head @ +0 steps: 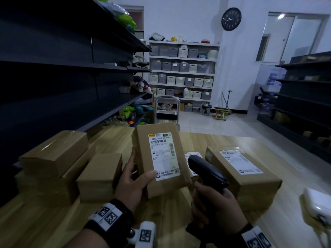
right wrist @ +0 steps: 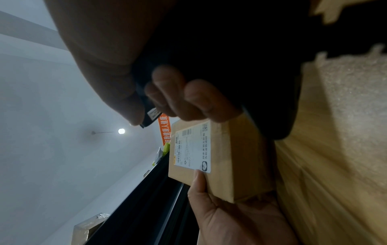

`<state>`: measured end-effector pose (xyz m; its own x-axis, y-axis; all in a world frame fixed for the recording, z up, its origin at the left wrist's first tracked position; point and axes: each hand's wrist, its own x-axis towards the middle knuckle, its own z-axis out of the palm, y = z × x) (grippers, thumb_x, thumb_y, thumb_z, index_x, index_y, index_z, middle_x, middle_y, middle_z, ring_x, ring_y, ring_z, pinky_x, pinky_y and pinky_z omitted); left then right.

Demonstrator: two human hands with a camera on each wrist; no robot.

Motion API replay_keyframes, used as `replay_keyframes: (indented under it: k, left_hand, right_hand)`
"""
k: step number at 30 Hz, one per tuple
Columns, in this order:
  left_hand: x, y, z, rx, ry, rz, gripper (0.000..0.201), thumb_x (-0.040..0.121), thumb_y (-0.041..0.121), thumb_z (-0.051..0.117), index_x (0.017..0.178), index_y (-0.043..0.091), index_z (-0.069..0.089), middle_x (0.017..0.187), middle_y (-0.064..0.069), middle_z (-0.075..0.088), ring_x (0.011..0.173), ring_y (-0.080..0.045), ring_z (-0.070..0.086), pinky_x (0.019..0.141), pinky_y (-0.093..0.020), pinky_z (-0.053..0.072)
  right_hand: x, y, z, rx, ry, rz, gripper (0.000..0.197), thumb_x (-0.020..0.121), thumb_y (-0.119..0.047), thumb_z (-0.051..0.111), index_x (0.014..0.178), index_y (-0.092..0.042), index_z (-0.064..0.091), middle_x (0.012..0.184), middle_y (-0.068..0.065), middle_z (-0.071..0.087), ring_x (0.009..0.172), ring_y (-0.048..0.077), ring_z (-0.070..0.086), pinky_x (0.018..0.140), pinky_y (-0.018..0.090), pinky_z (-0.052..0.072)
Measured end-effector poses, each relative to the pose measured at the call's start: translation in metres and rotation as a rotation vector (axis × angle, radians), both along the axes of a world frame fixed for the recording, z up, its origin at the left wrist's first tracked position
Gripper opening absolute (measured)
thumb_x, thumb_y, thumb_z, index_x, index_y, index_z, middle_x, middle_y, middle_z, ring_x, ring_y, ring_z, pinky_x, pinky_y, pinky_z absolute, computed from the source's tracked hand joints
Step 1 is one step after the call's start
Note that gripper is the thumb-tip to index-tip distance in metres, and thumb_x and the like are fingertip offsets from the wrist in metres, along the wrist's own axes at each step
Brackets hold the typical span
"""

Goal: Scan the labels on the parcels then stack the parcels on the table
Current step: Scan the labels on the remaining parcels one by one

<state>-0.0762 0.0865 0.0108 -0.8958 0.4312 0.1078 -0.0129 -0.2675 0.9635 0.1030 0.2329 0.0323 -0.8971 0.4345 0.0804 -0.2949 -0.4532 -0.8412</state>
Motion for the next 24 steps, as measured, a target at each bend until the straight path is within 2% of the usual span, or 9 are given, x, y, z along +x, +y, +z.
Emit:
replay_keyframes:
  k: [3,6,9,14,18,19,21,22,24]
  left_hand:
    - [-0.0003,0.0009,-0.0011,0.008,0.0,-0.008,0.097,0.087,0.009,0.085,0.159,0.056,0.04,0.12,0.01,0.076,0.095,-0.007,0.081,0.067,-0.023,0.065]
    - [-0.0013,0.0022,-0.0031,0.006,0.007,-0.013,0.097,0.087,0.007,0.085,0.161,0.052,0.042,0.125,0.006,0.078,0.098,-0.012,0.081,0.068,-0.024,0.066]
    - [-0.0013,0.0021,-0.0045,0.009,0.021,0.007,0.1,0.086,0.007,0.087,0.162,0.052,0.041,0.132,0.006,0.075,0.11,-0.016,0.077,0.071,-0.024,0.066]
    - [-0.0032,-0.001,-0.0064,0.021,0.055,0.015,0.101,0.085,0.01,0.089,0.157,0.061,0.039,0.135,0.013,0.072,0.12,-0.018,0.072,0.087,-0.035,0.063]
    - [-0.0028,-0.0007,-0.0045,0.022,0.092,-0.004,0.094,0.087,0.01,0.087,0.148,0.063,0.04,0.134,0.016,0.068,0.115,-0.011,0.068,0.08,-0.028,0.059]
    - [-0.0031,-0.0003,-0.0045,0.026,0.089,-0.003,0.096,0.084,0.013,0.09,0.15,0.063,0.042,0.134,0.015,0.069,0.115,-0.011,0.069,0.08,-0.028,0.061]
    - [-0.0046,0.0012,-0.0059,0.034,0.078,0.004,0.102,0.068,0.03,0.098,0.148,0.067,0.047,0.138,0.009,0.072,0.118,-0.017,0.072,0.087,-0.035,0.065]
    - [-0.0052,0.0014,-0.0065,0.037,0.069,0.005,0.102,0.059,0.037,0.097,0.143,0.072,0.05,0.139,0.008,0.072,0.12,-0.019,0.073,0.09,-0.039,0.066]
    - [-0.0053,0.0014,-0.0062,0.05,0.072,0.01,0.098,0.053,0.041,0.095,0.131,0.078,0.051,0.139,0.009,0.073,0.121,-0.02,0.074,0.089,-0.039,0.065]
  right_hand:
    - [-0.0001,0.0006,-0.0012,-0.005,0.001,0.005,0.056,0.058,-0.022,0.097,0.094,0.005,0.063,0.055,0.014,0.032,0.033,0.02,0.038,0.041,0.028,0.034]
    - [0.0006,0.0,-0.001,-0.01,0.003,0.016,0.079,0.047,-0.028,0.105,0.109,0.005,0.069,0.055,0.015,0.032,0.033,0.02,0.038,0.04,0.028,0.036]
    - [0.001,-0.0006,0.0001,-0.003,0.003,0.018,0.073,0.046,-0.031,0.105,0.097,0.005,0.067,0.055,0.015,0.033,0.033,0.02,0.038,0.04,0.028,0.036]
    - [0.0009,-0.0005,0.0011,-0.009,-0.028,-0.001,0.044,0.061,-0.025,0.092,0.076,-0.002,0.058,0.057,0.015,0.032,0.033,0.02,0.036,0.042,0.028,0.034]
    - [0.0022,-0.0011,0.0023,0.005,-0.024,0.017,0.057,0.046,-0.033,0.105,0.076,-0.007,0.064,0.056,0.015,0.034,0.033,0.02,0.038,0.042,0.027,0.035]
    - [0.0025,-0.0009,0.0025,0.005,-0.024,0.024,0.06,0.045,-0.034,0.106,0.076,-0.007,0.064,0.056,0.015,0.034,0.033,0.02,0.038,0.042,0.028,0.035]
    - [0.0029,-0.0001,0.0028,-0.001,-0.027,0.039,0.063,0.044,-0.034,0.106,0.078,-0.005,0.061,0.057,0.014,0.035,0.034,0.021,0.039,0.041,0.028,0.036]
    - [0.003,0.0006,0.0028,-0.004,-0.029,0.045,0.064,0.044,-0.033,0.107,0.078,-0.005,0.06,0.057,0.014,0.035,0.034,0.021,0.04,0.041,0.029,0.036]
    - [0.003,0.0012,0.0028,0.002,-0.038,0.05,0.063,0.044,-0.033,0.107,0.077,-0.005,0.06,0.057,0.014,0.036,0.034,0.022,0.041,0.041,0.029,0.036]
